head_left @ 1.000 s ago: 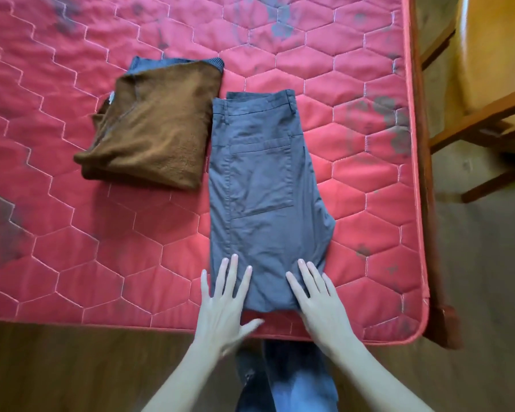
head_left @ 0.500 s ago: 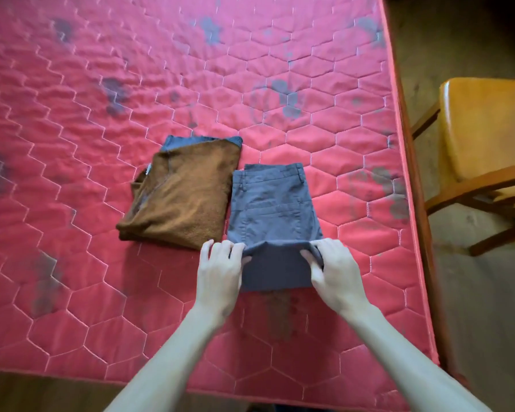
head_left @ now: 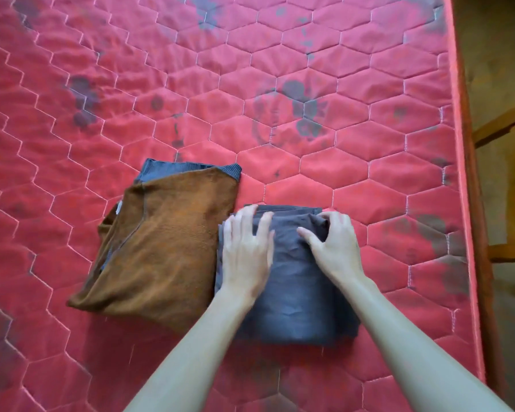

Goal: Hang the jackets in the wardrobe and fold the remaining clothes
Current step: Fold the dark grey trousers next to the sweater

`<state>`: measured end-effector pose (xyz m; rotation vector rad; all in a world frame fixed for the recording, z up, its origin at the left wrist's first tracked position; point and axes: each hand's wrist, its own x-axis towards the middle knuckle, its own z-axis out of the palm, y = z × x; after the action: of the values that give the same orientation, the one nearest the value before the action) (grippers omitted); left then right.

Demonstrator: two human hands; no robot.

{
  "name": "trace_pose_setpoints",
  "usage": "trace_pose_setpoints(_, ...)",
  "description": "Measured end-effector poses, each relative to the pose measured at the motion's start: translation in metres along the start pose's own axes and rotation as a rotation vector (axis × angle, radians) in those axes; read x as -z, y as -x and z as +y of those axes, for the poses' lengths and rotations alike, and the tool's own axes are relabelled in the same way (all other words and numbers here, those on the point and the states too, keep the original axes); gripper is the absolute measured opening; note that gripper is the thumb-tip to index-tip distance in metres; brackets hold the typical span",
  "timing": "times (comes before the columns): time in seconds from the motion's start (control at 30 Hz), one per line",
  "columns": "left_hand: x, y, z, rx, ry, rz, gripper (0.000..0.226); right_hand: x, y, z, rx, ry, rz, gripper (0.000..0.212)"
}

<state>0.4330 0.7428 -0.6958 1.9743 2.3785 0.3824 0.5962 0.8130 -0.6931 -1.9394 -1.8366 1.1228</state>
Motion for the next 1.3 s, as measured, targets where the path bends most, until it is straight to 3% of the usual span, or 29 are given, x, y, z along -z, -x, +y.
trace_pose_setpoints(0.07, -0.022, 0.029, 0.000, -0.035, -0.040, -0.167, 0.051, -0.008, 0.007, 0.011, -0.071, -0.052, -0.038, 0.078)
trace_pose_setpoints(0.13, -0.036, 0.048, -0.007, -0.036, -0.084, -0.272, 0.061, -0.011, 0.015, 0.018, -0.119, -0.073, -0.086, 0.087)
trace_pose_setpoints(0.33, -0.041, 0.044, -0.016, -0.065, -0.116, -0.366, 0.069, -0.001, 0.011, 0.015, -0.313, -0.254, -0.368, 0.029)
trace_pose_setpoints(0.47, -0.020, 0.040, -0.028, -0.054, -0.090, -0.324, 0.069, 0.019, 0.028, -0.015, -0.309, -0.369, -0.433, 0.015)
trace_pose_setpoints(0.73, 0.049, 0.027, -0.116, 0.440, 0.203, -0.103, 0.081, 0.056, 0.074, -0.126, -0.049, -0.647, -0.639, 0.026)
trace_pose_setpoints(0.87, 0.078, 0.015, -0.193, 0.707, 0.325, 0.027, 0.069, 0.036, 0.081, -0.177, 0.015, -0.820, -0.689, 0.031)
trace_pose_setpoints(1.0, 0.112, 0.004, -0.256, 1.147, 0.862, 0.016, 0.063, -0.009, 0.077, -0.204, -0.098, -0.976, -0.689, 0.031)
trace_pose_setpoints(1.1, 0.122, 0.005, -0.284, 1.294, 1.279, -0.101, 0.079, -0.065, 0.066, -0.195, -0.255, -0.830, -0.534, 0.036)
trace_pose_setpoints(1.17, 0.126, 0.002, -0.289, 1.218, 1.253, -0.280, 0.089, -0.101, 0.061, -0.182, -0.325, -0.583, -0.365, 0.046)
trace_pose_setpoints(1.23, 0.126, 0.000, -0.287, 1.056, 1.153, -0.426, 0.088, -0.129, 0.060, -0.168, -0.367, -0.259, -0.238, 0.077)
trace_pose_setpoints(1.3, 0.123, -0.002, -0.281, 0.881, 0.970, -0.562, 0.091, -0.144, 0.063, -0.158, -0.461, -0.213, -0.177, 0.103)
